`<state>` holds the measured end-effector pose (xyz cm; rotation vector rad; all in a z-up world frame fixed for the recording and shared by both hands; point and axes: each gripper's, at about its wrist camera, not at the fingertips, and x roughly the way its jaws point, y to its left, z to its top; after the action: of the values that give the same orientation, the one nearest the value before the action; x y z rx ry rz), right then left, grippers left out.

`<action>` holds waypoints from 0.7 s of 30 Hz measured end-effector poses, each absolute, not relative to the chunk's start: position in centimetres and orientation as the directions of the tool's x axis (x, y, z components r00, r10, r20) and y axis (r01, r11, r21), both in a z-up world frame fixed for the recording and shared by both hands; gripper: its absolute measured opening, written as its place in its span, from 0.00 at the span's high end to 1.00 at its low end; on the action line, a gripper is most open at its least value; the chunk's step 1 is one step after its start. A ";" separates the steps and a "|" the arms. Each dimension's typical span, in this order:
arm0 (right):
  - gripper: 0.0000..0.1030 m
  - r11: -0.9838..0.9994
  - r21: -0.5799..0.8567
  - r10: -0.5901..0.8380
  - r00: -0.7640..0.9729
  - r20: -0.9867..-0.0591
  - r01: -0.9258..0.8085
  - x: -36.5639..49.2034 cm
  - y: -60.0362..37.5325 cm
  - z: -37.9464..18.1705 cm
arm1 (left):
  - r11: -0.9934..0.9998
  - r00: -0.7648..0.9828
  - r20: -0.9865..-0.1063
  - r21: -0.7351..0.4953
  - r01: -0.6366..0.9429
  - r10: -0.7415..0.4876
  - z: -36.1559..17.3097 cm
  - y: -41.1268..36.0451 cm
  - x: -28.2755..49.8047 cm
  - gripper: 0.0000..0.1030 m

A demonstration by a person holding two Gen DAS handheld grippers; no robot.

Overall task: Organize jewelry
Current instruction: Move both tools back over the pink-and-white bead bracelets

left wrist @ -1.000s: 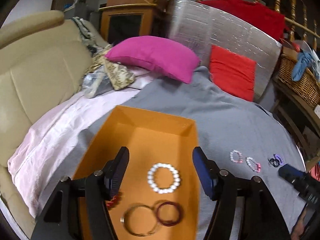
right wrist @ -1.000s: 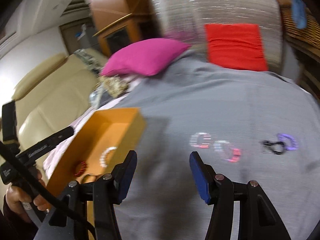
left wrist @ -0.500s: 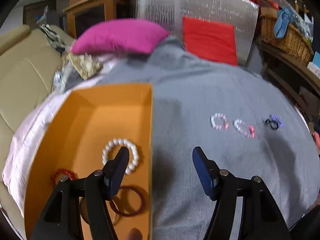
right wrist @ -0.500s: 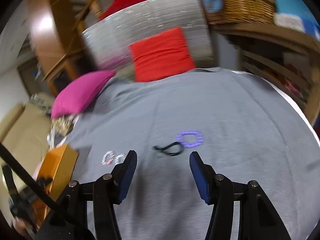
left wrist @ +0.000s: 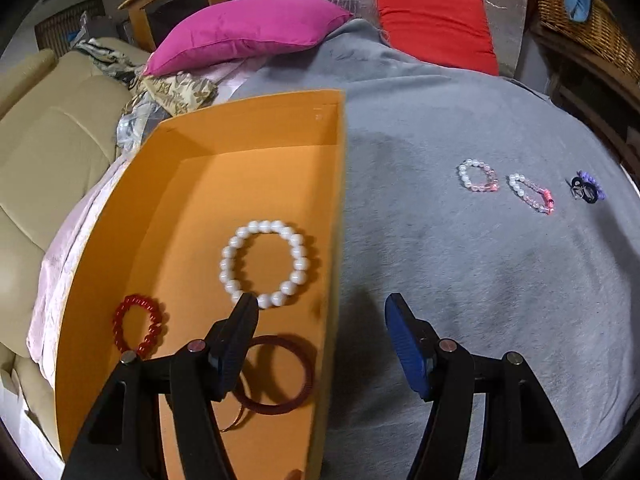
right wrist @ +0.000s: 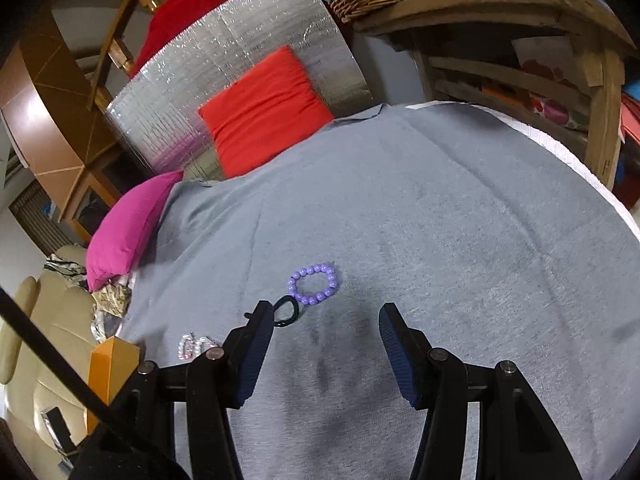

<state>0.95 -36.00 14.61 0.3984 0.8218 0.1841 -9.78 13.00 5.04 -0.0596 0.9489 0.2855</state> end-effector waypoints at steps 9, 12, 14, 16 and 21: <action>0.43 0.910 0.412 0.360 0.578 -0.732 -0.046 3.1 -34.0 12.7 | 0.954 0.572 -0.796 0.023 -0.299 0.198 6.1 15.4 -10.1 0.35; 0.43 0.912 0.402 0.380 0.547 -0.746 -0.085 3.2 -32.2 12.3 | 0.954 0.645 -0.727 0.046 -0.297 0.236 8.3 14.1 -10.2 0.35; 0.43 0.909 0.400 0.398 0.528 -0.750 -0.117 3.1 -31.1 12.1 | 0.952 0.707 -0.657 0.056 -0.300 0.261 10.1 13.0 -10.4 0.35; 0.44 0.906 0.399 0.409 0.519 -0.750 -0.139 3.2 -30.5 12.0 | 0.956 0.760 -0.597 0.046 -0.289 0.259 11.6 11.7 -10.4 0.34; 0.57 0.897 0.426 0.427 0.486 -0.762 -0.121 4.8 -30.6 11.2 | 0.979 0.768 -0.633 -0.072 -0.190 0.103 11.0 9.5 -7.9 0.32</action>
<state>4.83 -30.64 11.16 0.3363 1.0126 0.3412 -7.85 9.52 10.99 -0.1345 0.6777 0.1596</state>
